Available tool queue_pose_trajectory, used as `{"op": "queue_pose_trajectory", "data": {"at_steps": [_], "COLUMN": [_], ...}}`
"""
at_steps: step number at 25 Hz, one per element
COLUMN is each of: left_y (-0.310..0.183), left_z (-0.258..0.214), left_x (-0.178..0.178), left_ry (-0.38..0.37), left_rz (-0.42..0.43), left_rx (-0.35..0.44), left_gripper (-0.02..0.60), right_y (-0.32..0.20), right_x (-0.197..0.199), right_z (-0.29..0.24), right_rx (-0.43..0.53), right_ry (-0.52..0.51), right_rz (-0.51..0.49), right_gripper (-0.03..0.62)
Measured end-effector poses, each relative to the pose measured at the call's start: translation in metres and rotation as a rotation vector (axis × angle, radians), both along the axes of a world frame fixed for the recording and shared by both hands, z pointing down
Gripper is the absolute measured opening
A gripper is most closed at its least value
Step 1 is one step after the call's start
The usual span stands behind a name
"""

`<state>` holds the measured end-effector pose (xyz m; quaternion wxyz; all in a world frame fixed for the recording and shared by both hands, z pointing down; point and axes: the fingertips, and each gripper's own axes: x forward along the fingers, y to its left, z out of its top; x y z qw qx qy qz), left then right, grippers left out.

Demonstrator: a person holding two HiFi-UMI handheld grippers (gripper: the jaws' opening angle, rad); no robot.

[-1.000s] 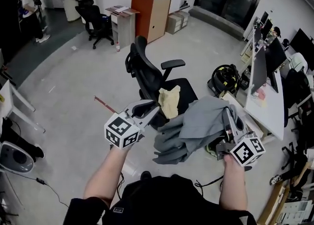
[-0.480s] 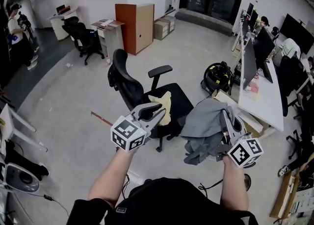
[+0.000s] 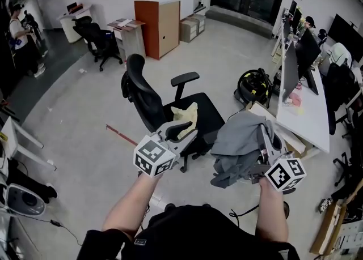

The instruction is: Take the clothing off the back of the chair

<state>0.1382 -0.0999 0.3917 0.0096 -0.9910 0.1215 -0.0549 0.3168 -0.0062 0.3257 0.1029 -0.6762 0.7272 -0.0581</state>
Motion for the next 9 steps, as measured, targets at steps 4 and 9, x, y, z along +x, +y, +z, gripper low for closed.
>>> {"op": "queue_pose_trajectory", "data": {"at_steps": [4, 9], "left_y": [0.024, 0.034], "left_z": [0.007, 0.014], "left_x": [0.011, 0.029], "left_ry": [-0.009, -0.058], "left_rz": [0.047, 0.067], "left_rx": [0.027, 0.059], "left_gripper": [0.180, 0.229], "right_y": [-0.005, -0.016], "right_x": [0.005, 0.006], "right_z": [0.004, -0.003], "right_rx": [0.000, 0.004], "right_ry": [-0.022, -0.029], "right_rz": [-0.017, -0.028], "right_gripper": [0.049, 0.049]}}
